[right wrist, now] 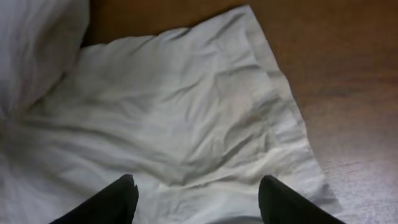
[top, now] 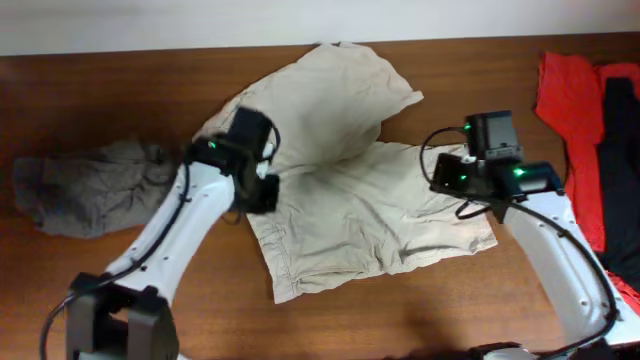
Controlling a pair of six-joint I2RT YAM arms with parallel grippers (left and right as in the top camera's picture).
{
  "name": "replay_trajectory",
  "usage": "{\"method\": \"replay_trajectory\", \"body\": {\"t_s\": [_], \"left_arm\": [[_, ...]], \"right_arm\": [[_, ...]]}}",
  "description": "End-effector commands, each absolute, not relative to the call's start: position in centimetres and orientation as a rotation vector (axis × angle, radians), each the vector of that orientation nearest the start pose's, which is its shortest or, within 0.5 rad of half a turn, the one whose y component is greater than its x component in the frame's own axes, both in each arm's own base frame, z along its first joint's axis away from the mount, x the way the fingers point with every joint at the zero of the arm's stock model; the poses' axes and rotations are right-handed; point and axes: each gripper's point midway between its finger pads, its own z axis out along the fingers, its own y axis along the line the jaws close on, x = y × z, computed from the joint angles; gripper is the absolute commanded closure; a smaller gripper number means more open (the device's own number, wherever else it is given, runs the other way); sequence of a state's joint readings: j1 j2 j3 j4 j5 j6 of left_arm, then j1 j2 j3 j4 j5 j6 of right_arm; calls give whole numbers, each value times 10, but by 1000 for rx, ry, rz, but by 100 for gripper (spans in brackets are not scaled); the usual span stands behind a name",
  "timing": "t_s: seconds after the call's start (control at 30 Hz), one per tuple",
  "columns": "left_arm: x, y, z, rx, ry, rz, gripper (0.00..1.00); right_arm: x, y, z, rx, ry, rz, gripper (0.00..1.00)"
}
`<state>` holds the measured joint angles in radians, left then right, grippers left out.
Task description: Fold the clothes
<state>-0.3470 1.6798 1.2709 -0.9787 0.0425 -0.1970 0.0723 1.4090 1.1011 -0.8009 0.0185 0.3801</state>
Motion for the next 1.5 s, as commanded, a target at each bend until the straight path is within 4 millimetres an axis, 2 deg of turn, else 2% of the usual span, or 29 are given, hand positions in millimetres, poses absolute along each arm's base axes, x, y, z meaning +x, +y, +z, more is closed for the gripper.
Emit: {"method": "replay_trajectory", "body": {"t_s": [0.0,0.2,0.3,0.43,0.5,0.6,0.7,0.83,0.9,0.97,1.0,1.1,1.23,1.3,1.47], "left_arm": [[294,-144,63,234,3011,-355,79],[284,-142,28,274,2991,-361,77],[273,-139,13,275,3008,-357,77],[256,-131,-1,191,3069,-331,89],[247,-121,-5,74,3116,-264,95],[233,-100,-7,-132,3181,-103,99],[222,-83,-6,-215,3233,-28,100],[220,-57,-6,-331,3243,49,99],[222,-56,-5,-342,3242,7,99],[230,-71,-2,-207,3227,-152,99],[236,-80,3,-116,3199,-216,99],[250,-86,23,0,3107,-232,99],[263,-98,53,83,2966,-279,85],[268,-104,60,110,2919,-294,76],[282,-121,54,172,2851,-322,54]], "right_arm": [[339,20,122,441,2703,175,33],[339,22,89,430,2805,156,33],[341,22,74,433,2840,154,37],[349,23,67,387,2836,153,38],[353,22,68,386,2820,150,37],[354,20,67,389,2814,135,37],[354,13,62,405,2823,70,37],[350,8,41,436,2876,15,37],[349,8,29,458,2903,12,39],[349,8,18,460,2925,6,42],[349,8,15,447,2932,4,43],[350,10,15,426,2932,16,43],[349,12,15,415,2940,38,41],[349,15,15,413,2942,62,38],[349,17,15,412,2943,75,36]]}}
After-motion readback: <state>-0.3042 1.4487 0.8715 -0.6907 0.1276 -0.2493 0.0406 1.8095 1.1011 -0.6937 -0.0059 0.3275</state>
